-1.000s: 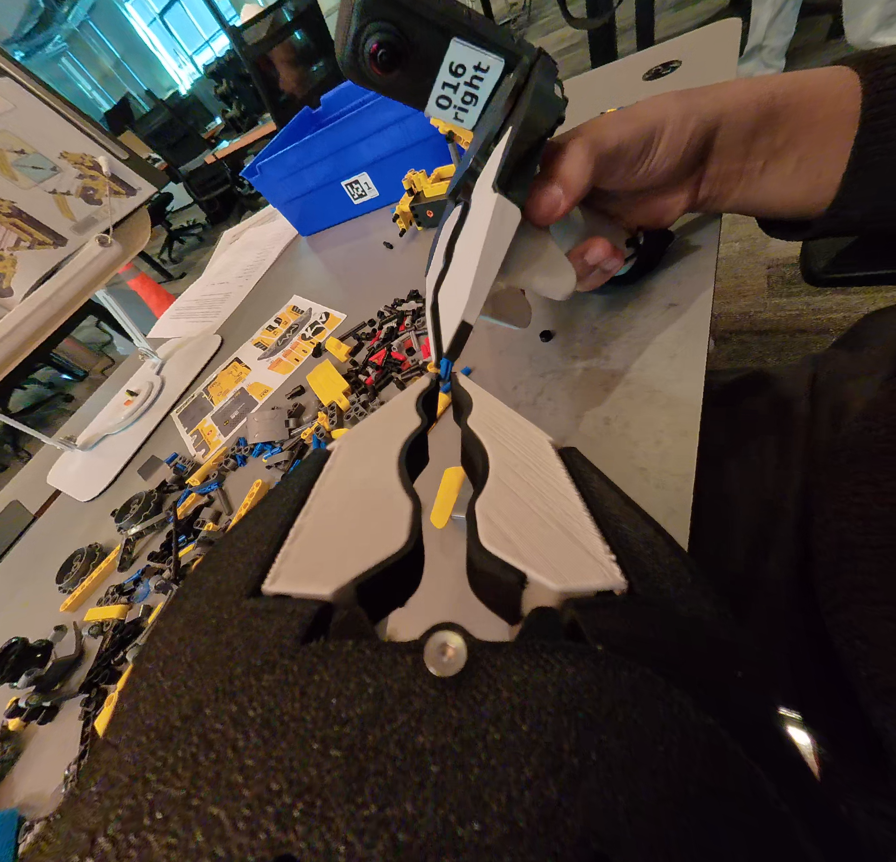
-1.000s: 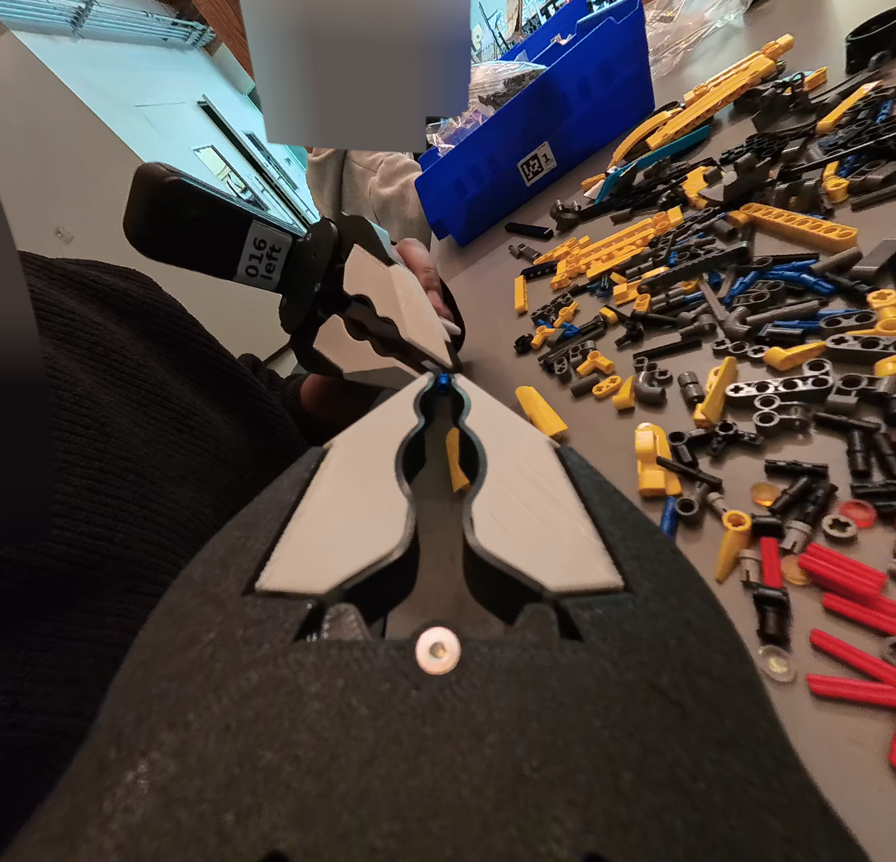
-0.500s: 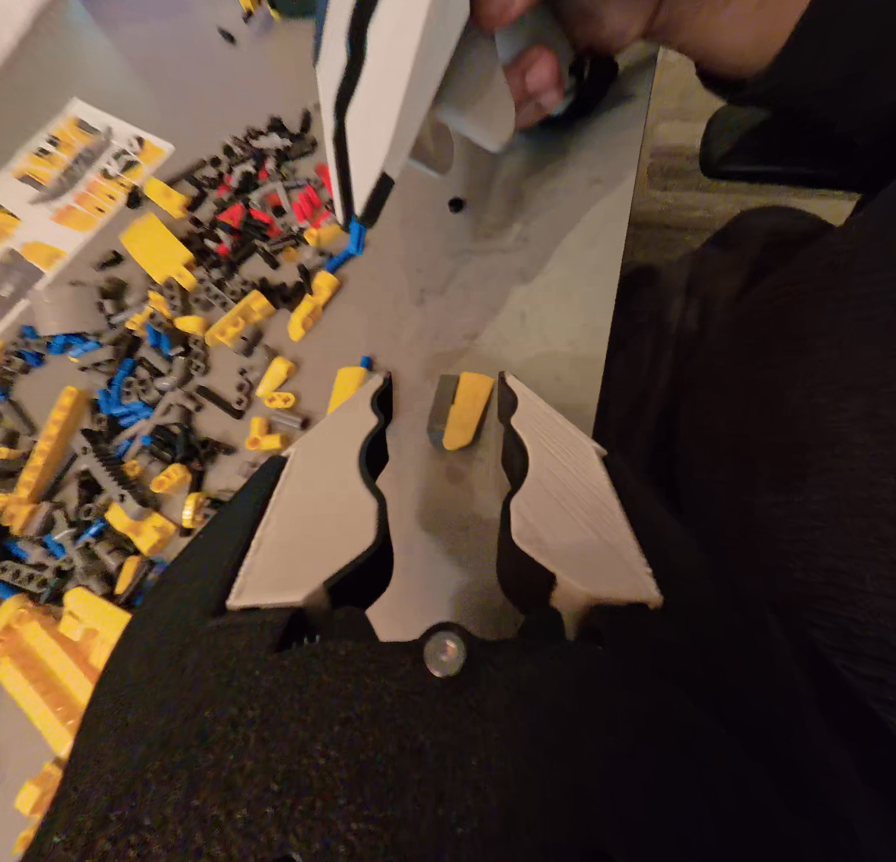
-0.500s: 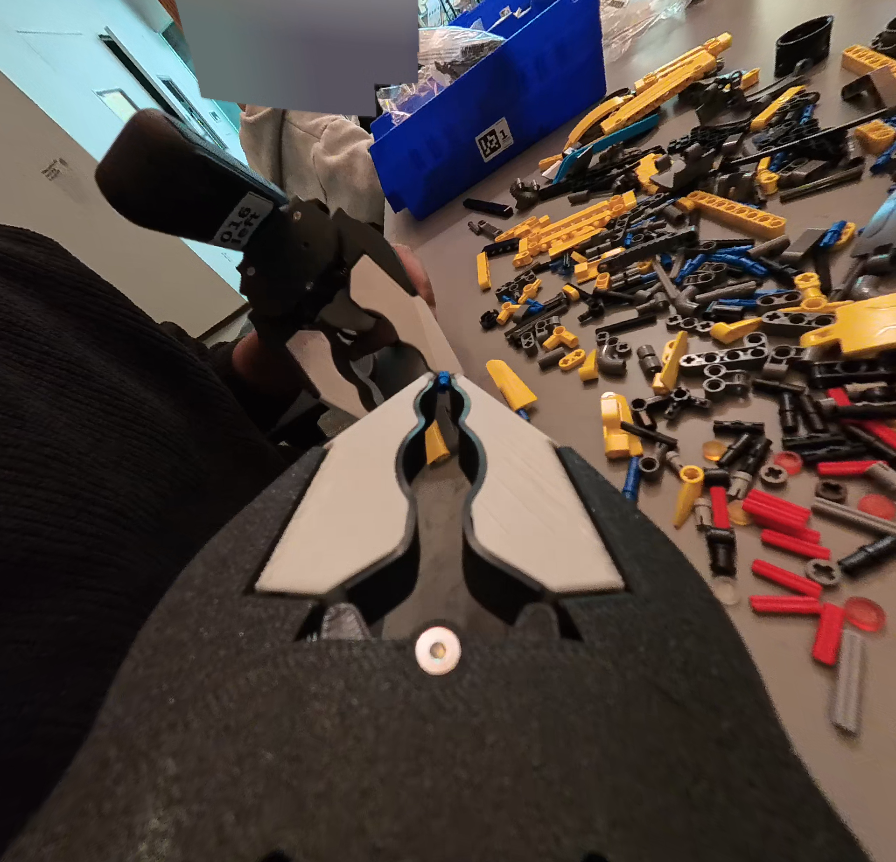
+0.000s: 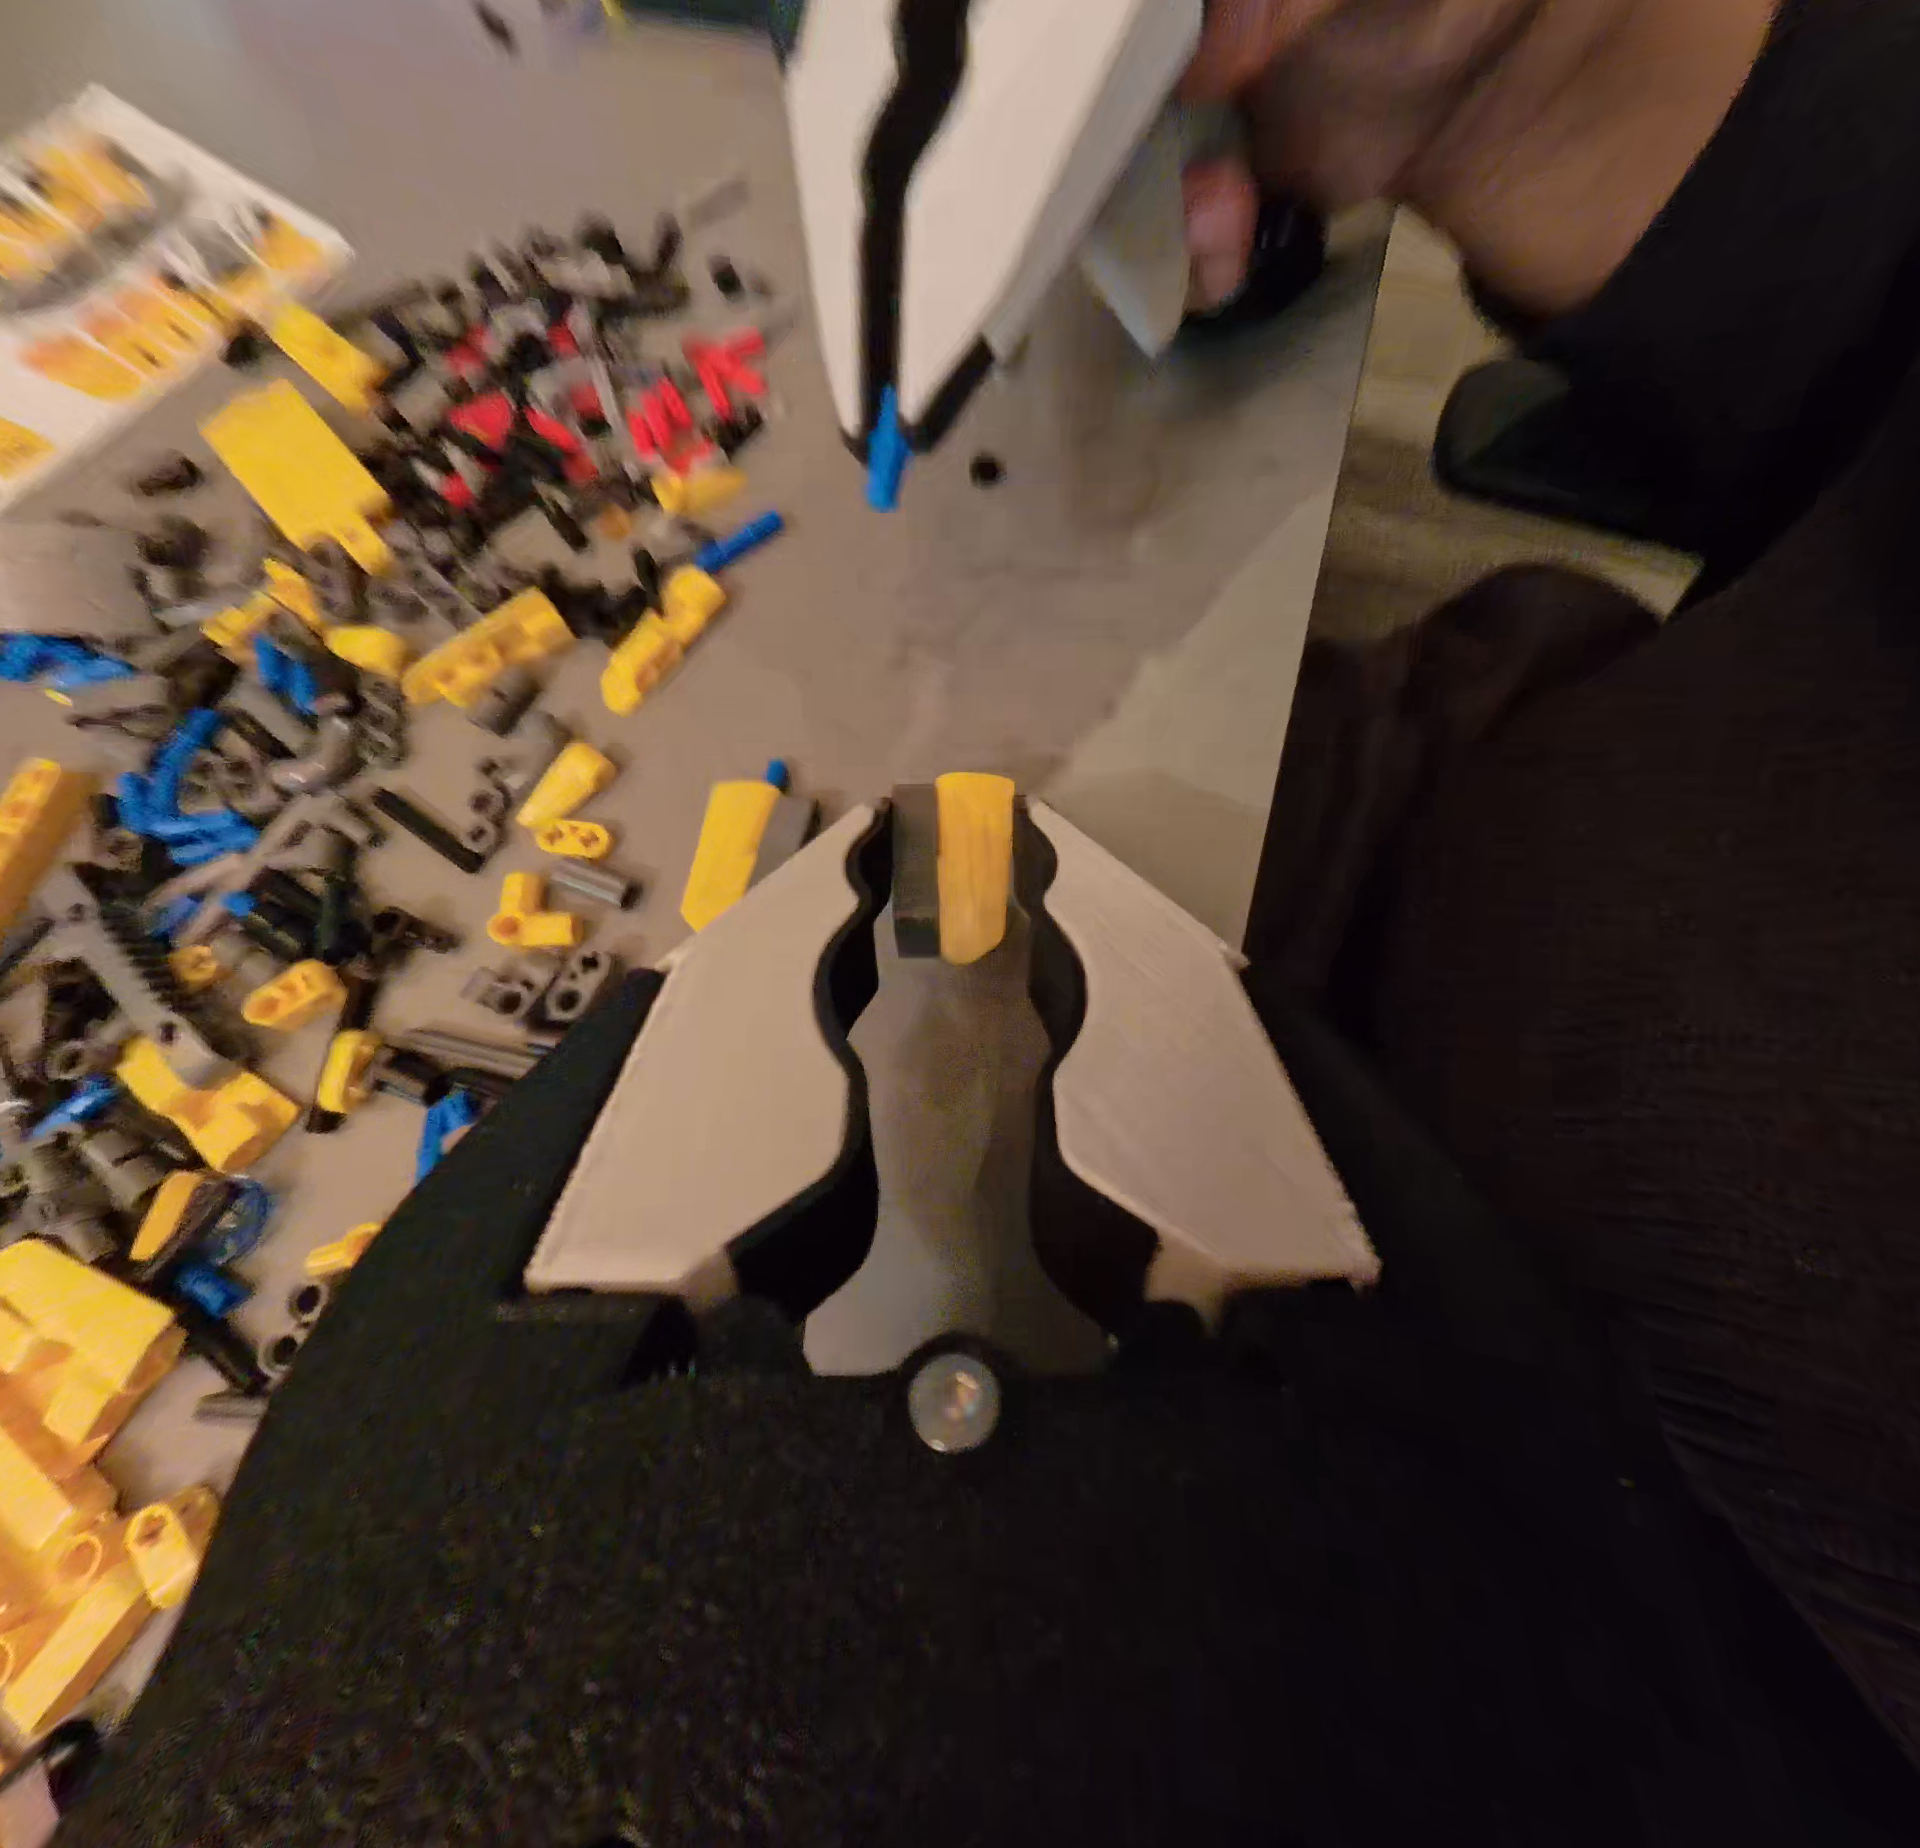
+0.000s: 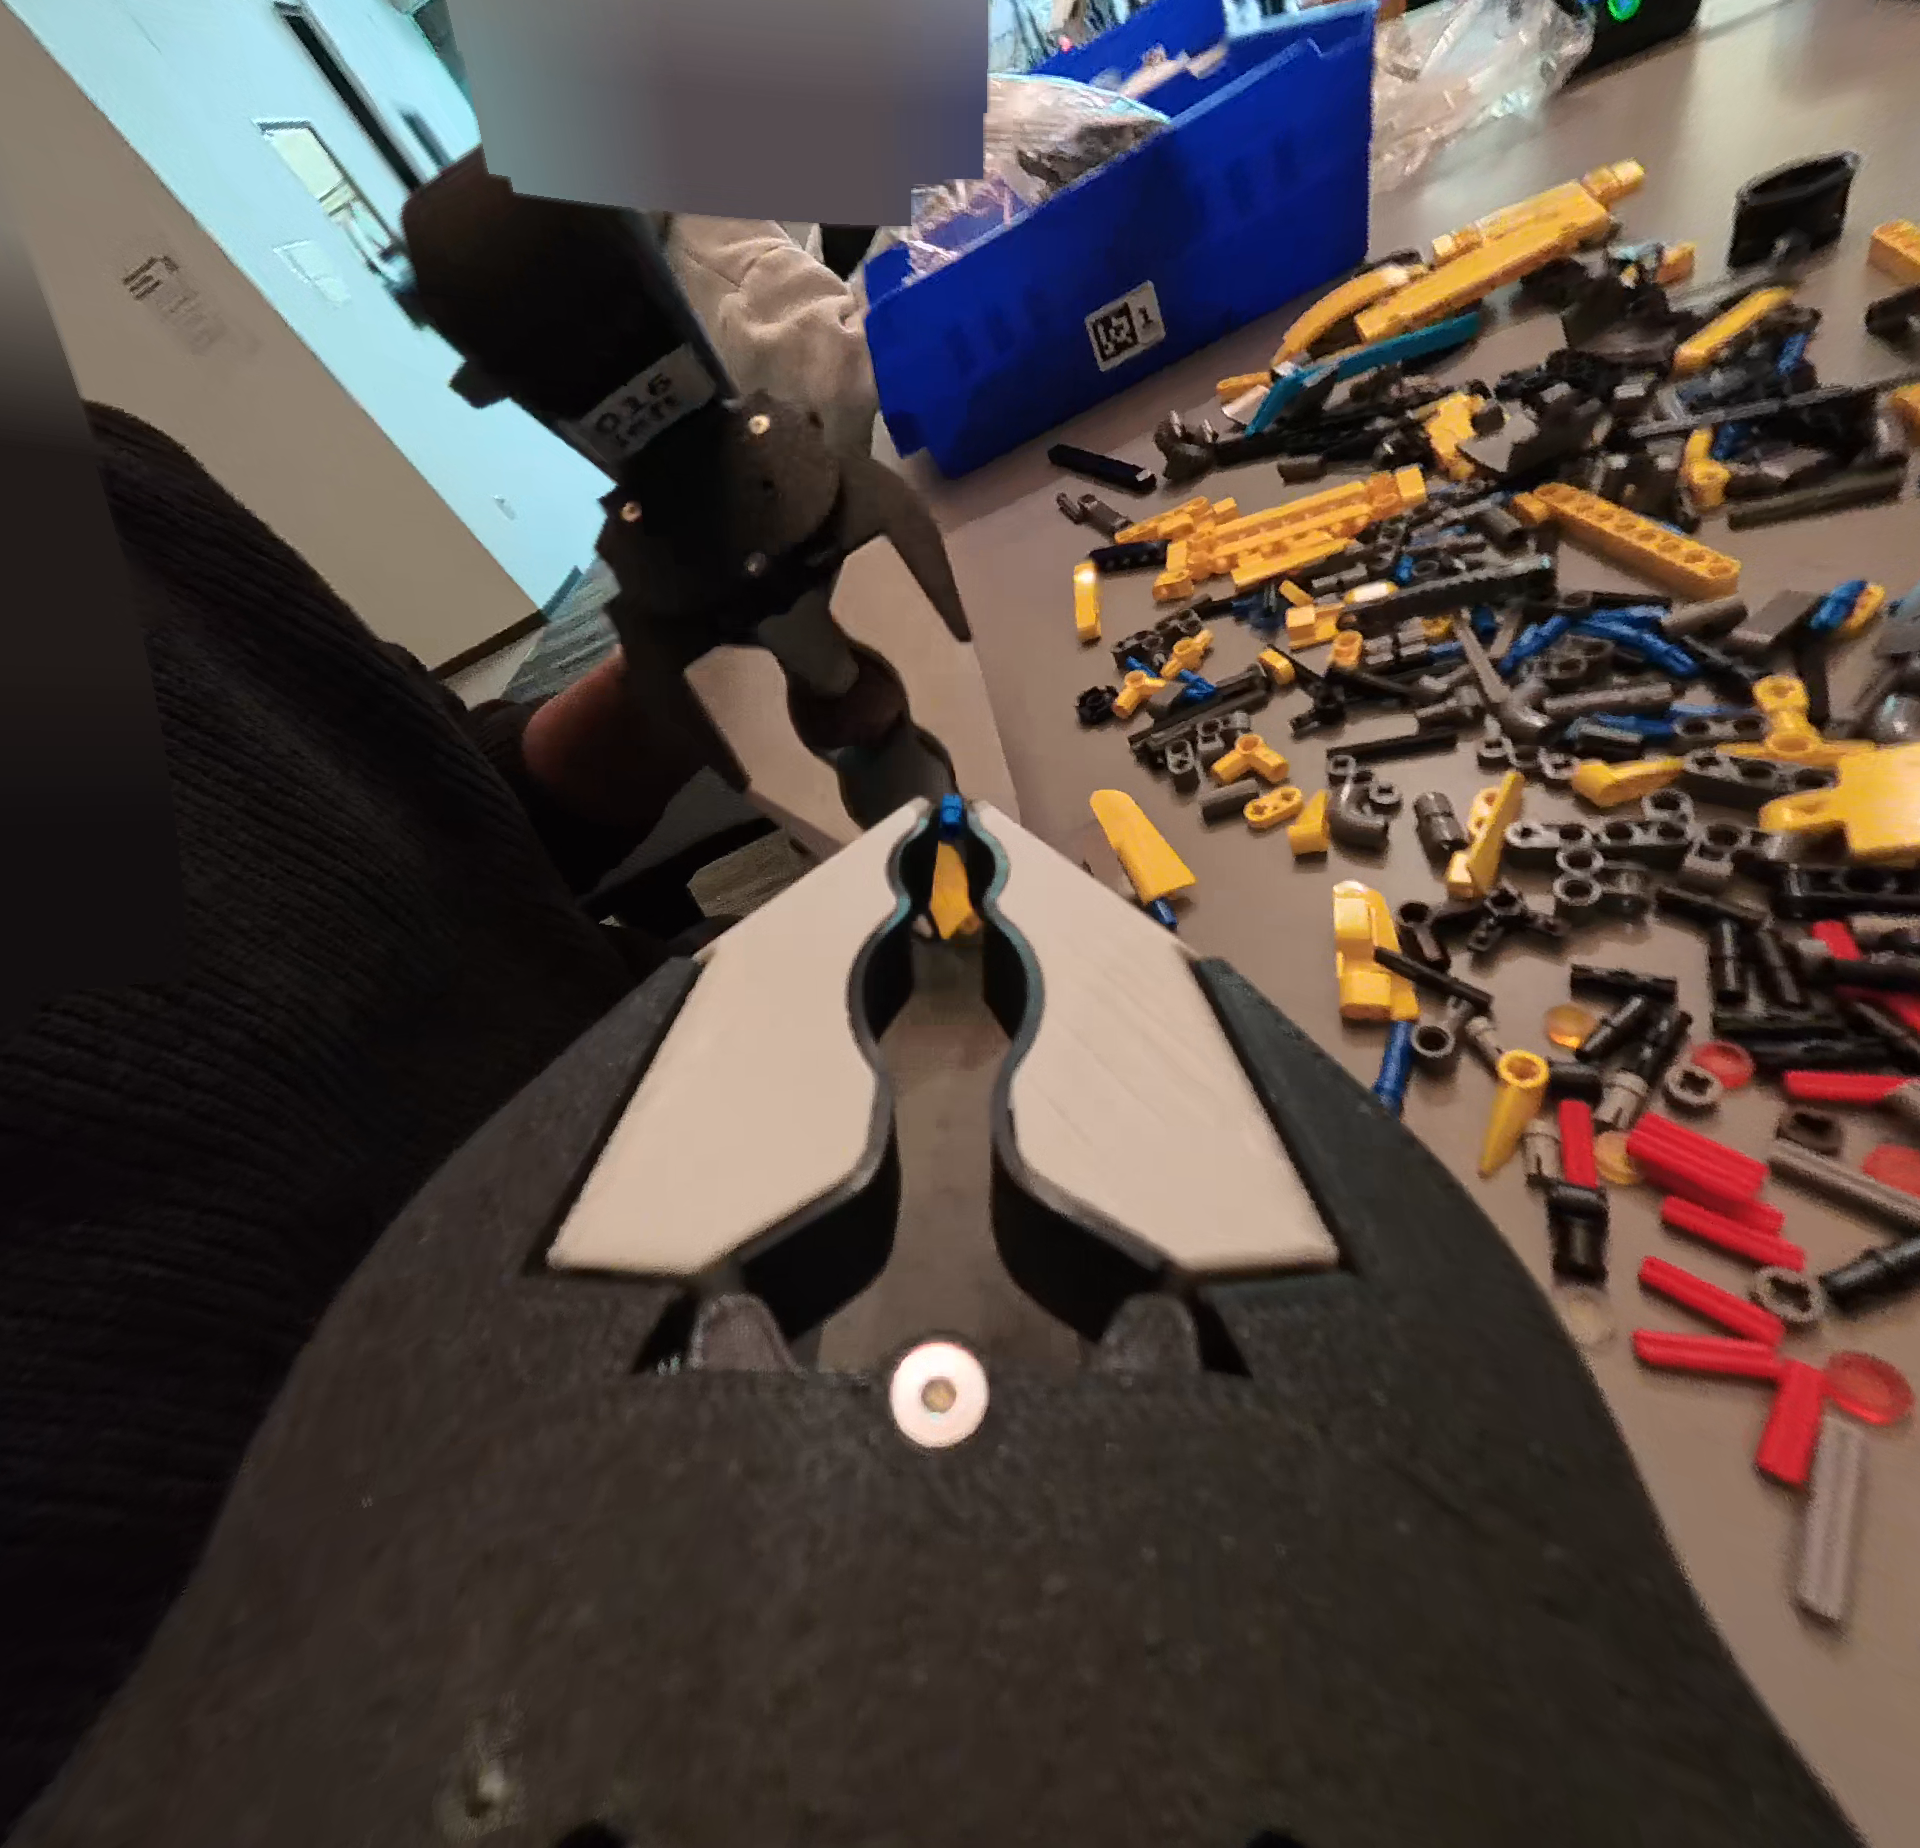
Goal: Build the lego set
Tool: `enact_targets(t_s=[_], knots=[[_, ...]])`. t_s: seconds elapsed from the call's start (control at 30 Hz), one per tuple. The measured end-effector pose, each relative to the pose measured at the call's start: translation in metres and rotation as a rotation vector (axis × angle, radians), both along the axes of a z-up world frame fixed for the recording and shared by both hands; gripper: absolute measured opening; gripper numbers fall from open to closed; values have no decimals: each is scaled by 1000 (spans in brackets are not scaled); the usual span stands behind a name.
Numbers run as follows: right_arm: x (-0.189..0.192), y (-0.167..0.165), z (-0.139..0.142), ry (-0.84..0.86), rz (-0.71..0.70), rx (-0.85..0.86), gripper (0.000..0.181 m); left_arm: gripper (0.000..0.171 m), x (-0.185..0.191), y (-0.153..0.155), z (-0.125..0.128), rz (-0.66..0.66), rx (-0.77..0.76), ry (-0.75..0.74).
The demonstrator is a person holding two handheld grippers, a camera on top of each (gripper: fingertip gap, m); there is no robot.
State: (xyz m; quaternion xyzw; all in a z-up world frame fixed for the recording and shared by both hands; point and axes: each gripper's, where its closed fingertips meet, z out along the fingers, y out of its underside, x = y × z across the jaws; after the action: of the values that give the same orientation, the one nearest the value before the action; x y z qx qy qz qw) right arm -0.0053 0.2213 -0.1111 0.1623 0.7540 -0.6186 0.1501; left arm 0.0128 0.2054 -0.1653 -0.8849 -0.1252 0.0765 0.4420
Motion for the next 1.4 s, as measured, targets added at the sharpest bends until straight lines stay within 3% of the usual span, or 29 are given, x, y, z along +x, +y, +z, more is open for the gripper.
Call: enact_targets(t_s=[0.17, 0.37, 1.4], knots=[[20, -5, 23, 186, 77, -111, 2, 22, 7, -2, 64, -18, 429, 1], [39, -14, 33, 274, 145, -176, 3, 22, 18, -5, 83, -77, 598, -66], [38, -12, 23, 313, 148, -91, 3, 22, 24, 6, 70, -130, 510, -108]])
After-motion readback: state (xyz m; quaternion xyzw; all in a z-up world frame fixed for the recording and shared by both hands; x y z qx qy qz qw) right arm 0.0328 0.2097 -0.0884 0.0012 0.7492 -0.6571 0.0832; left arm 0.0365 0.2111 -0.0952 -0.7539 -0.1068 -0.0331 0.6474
